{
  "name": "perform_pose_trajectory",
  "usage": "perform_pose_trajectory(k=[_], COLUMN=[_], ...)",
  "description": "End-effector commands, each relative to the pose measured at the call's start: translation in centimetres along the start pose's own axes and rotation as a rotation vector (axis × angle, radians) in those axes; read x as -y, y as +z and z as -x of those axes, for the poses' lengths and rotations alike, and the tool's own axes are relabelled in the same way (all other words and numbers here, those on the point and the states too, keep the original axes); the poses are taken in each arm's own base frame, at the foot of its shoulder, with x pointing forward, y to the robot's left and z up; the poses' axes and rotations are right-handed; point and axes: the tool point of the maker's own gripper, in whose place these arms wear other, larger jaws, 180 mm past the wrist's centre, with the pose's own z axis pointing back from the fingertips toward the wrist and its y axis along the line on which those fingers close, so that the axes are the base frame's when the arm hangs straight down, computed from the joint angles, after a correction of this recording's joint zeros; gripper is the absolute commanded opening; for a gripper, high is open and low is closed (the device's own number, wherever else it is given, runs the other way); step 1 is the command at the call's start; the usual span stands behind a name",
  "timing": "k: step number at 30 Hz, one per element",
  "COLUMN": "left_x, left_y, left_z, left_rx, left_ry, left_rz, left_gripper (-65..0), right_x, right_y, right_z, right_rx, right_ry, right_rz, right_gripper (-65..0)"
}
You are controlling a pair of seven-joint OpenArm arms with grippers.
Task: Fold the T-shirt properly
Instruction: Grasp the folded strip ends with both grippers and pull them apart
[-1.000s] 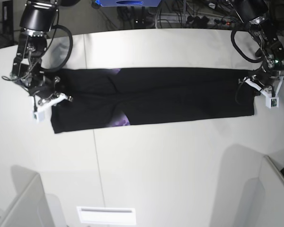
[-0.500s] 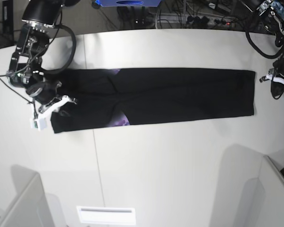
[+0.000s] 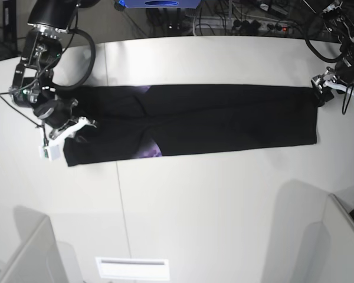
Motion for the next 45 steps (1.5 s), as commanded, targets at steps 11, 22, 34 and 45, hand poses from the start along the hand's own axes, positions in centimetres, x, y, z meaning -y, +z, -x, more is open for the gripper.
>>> perform_pose_trajectory(k=[11, 22, 34, 45], left_x=[3.3, 3.9, 5.0, 6.1], left_y=[-4.0, -4.7, -2.7, 0.2], left_z=[1.0, 2.2, -1.2, -2.3], left_rx=[-0.047, -0.083, 0.047, 0.079], left_ry=[-0.088, -0.087, -0.178, -0.515], left_rz=[0.126, 0.145, 0.148, -0.021], left_gripper=[0.0, -43.4, -65.0, -65.0], right_x=[-0.5, -0.6, -0.4, -0.5], right_y=[0.3, 0.3, 0.4, 0.4], right_z=[0.3, 0.5, 0.9, 0.9], right_rx=[0.018, 0.014, 0.006, 0.006], right_ry=[-0.003, -0.005, -0.008, -0.009], right_rz=[-0.013, -0.015, -0.011, -0.013], right_gripper=[-65.0, -65.0, -65.0, -65.0])
